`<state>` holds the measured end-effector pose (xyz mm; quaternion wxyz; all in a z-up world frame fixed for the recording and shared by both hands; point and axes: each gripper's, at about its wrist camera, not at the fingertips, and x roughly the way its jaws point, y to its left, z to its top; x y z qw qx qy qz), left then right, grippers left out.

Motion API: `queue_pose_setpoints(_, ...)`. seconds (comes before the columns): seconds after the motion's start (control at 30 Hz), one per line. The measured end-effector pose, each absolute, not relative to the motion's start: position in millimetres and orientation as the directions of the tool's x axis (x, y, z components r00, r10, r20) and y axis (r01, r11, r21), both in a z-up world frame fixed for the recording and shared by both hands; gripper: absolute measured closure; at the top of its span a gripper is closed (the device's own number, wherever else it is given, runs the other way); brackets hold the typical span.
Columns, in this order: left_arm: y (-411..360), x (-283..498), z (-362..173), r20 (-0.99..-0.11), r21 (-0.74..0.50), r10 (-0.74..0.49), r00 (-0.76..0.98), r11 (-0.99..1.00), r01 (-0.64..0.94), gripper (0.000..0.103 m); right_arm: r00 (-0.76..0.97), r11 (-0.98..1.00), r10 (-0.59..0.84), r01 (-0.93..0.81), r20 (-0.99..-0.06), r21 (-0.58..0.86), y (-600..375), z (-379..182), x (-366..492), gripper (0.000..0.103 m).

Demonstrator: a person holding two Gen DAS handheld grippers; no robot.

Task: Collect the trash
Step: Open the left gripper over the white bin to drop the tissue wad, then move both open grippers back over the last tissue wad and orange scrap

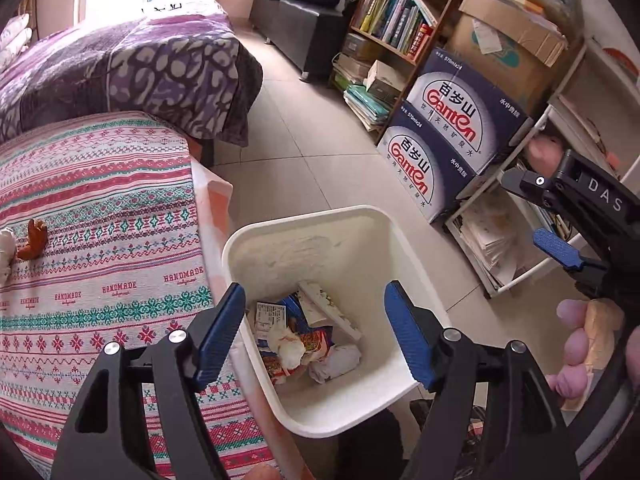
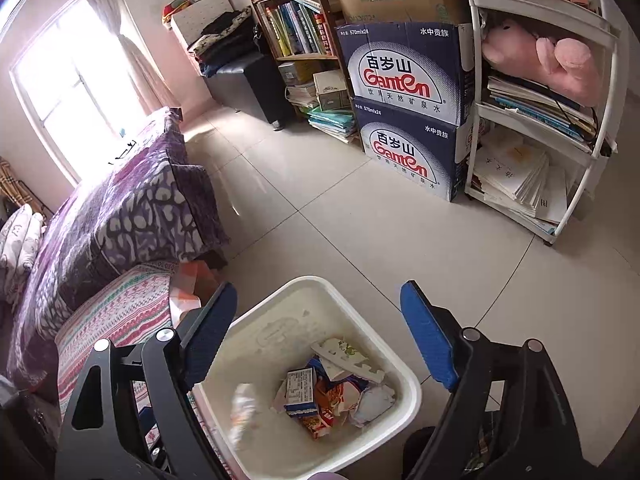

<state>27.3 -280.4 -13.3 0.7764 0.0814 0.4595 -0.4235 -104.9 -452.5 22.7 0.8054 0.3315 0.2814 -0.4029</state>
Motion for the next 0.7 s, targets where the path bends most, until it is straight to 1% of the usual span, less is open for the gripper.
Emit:
queue_pose_setpoints(0.2,-267.9,37.8,-13.4,-0.794,-0.244,-0.555,0.248,0.665,0.706,0.032,0.529,0.467,-0.448,0.826,-0.721,0.316,-444.7,22.9,-97.0,0.019)
queue_pose_setpoints(0.27,-262.0,42.3,-13.9,-0.799,-0.227,-0.539,0.266,0.680,0.697,0.032,0.530,0.477,-0.441,0.822,-0.724,0.311,-439.3,22.2,-91.5,0.015)
queue_pose_setpoints(0.43,-243.9,56.7,-18.0,-0.821,-0.165,-0.475,0.317,0.729,0.665,0.030,0.527,0.500,-0.415,0.813,-0.742,0.297,-427.0,18.2,-76.9,0.010)
queue_pose_setpoints(0.57,-225.3,73.1,-21.5,-0.837,-0.059,-0.388,0.386,0.766,0.640,0.026,0.521,0.525,-0.378,0.801,-0.765,0.287,-414.5,11.8,-61.5,0.007)
queue_pose_setpoints(0.7,-202.4,98.6,-32.9,-0.857,0.108,-0.237,0.457,0.786,0.609,0.024,0.515,0.561,-0.340,0.783,-0.787,0.269,-401.0,5.4,-44.1,0.007)
